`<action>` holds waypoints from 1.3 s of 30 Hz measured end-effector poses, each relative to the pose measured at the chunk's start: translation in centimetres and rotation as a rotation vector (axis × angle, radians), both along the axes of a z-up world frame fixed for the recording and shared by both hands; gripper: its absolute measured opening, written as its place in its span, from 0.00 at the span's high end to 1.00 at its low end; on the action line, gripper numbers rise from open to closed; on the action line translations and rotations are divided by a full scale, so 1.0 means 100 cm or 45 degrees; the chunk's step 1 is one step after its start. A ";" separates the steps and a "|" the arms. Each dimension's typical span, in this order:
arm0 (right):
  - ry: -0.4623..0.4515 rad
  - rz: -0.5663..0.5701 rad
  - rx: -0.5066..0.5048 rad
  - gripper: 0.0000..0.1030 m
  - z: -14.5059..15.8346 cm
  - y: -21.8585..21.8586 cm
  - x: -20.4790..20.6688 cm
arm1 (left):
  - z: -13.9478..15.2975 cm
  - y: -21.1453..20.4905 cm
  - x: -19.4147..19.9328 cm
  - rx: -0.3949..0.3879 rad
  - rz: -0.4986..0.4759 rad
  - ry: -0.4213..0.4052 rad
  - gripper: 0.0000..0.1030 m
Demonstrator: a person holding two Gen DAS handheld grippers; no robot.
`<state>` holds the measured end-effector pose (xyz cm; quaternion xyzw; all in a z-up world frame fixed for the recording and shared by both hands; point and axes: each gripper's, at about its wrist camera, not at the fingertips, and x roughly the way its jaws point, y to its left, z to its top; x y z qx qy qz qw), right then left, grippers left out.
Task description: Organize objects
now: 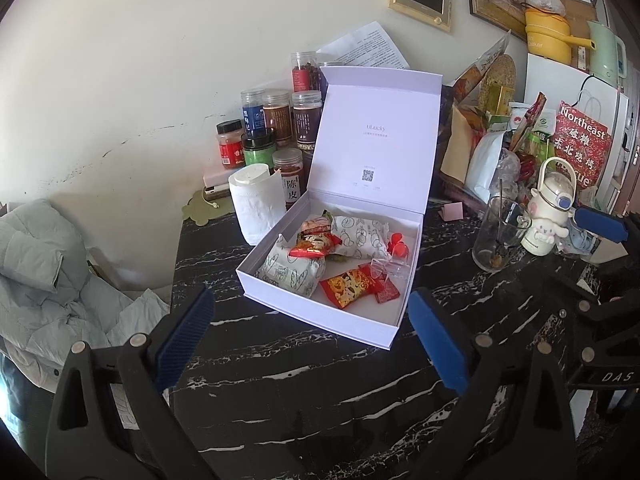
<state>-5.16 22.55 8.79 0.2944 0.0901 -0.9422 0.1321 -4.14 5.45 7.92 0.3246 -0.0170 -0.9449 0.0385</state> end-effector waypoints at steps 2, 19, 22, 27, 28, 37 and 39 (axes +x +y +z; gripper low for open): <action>-0.008 -0.013 -0.012 0.00 -0.005 0.003 0.003 | -0.006 -0.001 0.003 0.004 0.011 -0.010 0.05; -0.112 -0.025 -0.021 0.00 -0.054 0.005 0.024 | -0.062 0.000 0.021 0.055 0.081 -0.152 0.05; -0.137 -0.015 -0.041 0.00 -0.060 0.006 0.026 | -0.069 0.001 0.025 0.093 0.062 -0.171 0.05; -0.123 -0.016 -0.016 0.00 -0.062 0.004 0.030 | -0.073 0.001 0.032 0.087 0.063 -0.183 0.05; -0.122 -0.014 -0.016 0.00 -0.062 0.003 0.031 | -0.074 0.001 0.034 0.080 0.072 -0.181 0.05; -0.121 -0.010 -0.011 0.00 -0.063 0.001 0.030 | -0.074 0.000 0.035 0.038 0.099 -0.184 0.05; -0.122 -0.011 -0.013 0.00 -0.063 0.002 0.030 | -0.074 0.000 0.034 0.039 0.098 -0.186 0.05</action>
